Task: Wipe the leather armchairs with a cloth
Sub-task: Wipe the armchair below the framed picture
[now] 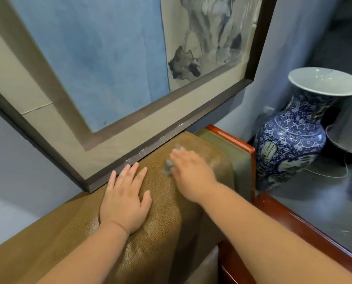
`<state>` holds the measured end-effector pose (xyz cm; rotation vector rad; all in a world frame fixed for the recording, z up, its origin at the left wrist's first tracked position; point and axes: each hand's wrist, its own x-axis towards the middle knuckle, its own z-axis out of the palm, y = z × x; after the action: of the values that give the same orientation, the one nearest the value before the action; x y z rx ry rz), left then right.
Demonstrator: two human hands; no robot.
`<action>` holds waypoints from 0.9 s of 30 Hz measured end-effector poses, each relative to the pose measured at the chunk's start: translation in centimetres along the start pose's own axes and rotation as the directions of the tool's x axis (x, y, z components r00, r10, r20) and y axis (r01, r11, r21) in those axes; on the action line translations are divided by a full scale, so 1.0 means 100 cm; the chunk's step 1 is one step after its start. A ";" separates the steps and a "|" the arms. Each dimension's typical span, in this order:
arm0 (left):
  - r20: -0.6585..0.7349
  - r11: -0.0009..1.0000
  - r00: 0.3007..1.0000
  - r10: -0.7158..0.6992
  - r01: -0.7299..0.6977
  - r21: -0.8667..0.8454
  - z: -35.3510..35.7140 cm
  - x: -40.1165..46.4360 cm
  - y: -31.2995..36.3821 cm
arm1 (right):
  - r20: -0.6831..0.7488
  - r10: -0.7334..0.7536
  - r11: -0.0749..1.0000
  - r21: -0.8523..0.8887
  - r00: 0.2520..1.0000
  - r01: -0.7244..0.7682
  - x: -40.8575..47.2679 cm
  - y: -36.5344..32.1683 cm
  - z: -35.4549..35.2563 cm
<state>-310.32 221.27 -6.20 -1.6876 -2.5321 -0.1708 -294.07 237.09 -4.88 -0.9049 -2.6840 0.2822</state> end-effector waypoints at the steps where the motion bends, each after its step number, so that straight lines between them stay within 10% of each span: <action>1: 0.005 1.000 1.000 0.005 -0.005 0.004 0.001 0.002 0.000 | 0.043 -0.097 0.995 -0.001 0.994 0.098 0.001 -0.009 0.005; 9: -0.004 0.999 1.000 0.011 -0.011 -0.034 0.007 0.004 -0.005 | 0.061 0.422 0.903 0.054 0.904 -0.425 0.083 0.046 -0.021; 13: -0.018 0.999 1.000 0.017 -0.017 -0.037 0.008 0.005 -0.006 | 0.024 0.135 0.970 0.202 0.991 -0.137 0.071 -0.005 0.013; 19: -0.031 0.998 0.999 0.022 -0.023 -0.060 0.008 0.004 -0.006 | -0.113 0.498 0.819 0.387 0.860 -0.424 0.117 0.058 -0.013; 27: -0.032 0.998 0.999 0.020 -0.021 -0.058 0.005 0.006 -0.004 | 0.143 0.141 0.990 -0.026 0.980 -0.139 0.084 0.004 0.004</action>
<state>-310.94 221.72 -6.63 -1.7167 -2.5100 -0.2700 -300.36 242.48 -3.53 -1.1214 -2.7607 0.3708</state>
